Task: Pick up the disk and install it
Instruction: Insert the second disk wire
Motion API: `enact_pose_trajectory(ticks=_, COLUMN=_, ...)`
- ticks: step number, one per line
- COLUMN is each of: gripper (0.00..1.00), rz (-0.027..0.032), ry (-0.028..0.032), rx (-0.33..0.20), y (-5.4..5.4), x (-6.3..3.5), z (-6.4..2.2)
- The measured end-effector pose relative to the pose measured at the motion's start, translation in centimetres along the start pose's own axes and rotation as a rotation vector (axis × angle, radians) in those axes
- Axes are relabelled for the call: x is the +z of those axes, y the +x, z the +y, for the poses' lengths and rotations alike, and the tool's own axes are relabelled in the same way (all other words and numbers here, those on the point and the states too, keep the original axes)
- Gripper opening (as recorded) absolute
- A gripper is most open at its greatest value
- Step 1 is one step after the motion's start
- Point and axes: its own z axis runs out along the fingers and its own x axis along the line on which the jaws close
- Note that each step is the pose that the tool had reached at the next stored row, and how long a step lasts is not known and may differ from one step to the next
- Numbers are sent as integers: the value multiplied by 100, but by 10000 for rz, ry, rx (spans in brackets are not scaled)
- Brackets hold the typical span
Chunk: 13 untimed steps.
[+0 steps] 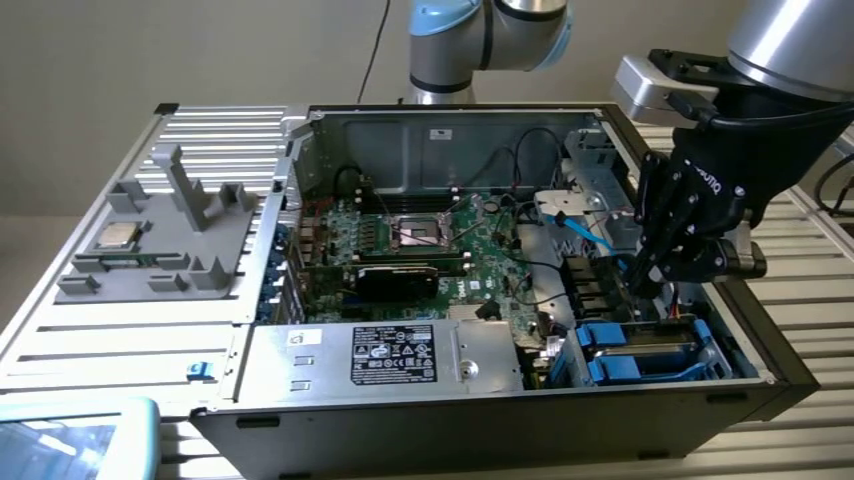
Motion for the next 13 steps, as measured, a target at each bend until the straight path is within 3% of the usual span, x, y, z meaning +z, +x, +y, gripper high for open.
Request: enact_pose_trajectory(ticks=13, gripper=16, rz=-6, ry=-1, rx=1, y=0, x=0, z=0)
